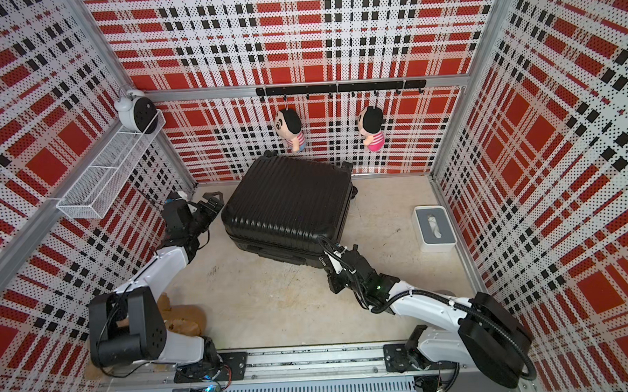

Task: Open the suitcase zippers
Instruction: Adjust the suitcase at the center of the board.

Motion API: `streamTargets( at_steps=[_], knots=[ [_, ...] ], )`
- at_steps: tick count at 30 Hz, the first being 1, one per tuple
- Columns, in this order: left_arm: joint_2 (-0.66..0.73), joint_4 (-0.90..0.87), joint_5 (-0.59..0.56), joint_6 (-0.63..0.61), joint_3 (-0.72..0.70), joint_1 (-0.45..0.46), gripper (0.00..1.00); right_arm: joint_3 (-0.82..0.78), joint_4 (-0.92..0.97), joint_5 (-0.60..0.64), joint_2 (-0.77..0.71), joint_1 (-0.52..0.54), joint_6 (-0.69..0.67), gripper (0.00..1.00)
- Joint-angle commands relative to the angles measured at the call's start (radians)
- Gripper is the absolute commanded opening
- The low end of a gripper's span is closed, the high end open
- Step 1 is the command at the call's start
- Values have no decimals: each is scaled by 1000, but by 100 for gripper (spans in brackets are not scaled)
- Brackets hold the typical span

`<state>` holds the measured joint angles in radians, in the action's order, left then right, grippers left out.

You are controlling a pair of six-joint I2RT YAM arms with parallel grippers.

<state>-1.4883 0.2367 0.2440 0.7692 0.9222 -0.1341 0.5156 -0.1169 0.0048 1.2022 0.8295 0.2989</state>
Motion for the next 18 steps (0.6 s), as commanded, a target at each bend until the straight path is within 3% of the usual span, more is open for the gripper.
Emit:
streamTargets(
  at_steps=[1,10,18],
  knots=[
    [-34,60,131,-39,24,-5,97,28,5,-35,0,22,-6,0],
    [12,52,164,-54,-31,20,97,41,65,-2,-31,22,-8,0],
    [64,40,157,-56,-108,94,96,27,141,64,-105,21,2,0]
  ],
)
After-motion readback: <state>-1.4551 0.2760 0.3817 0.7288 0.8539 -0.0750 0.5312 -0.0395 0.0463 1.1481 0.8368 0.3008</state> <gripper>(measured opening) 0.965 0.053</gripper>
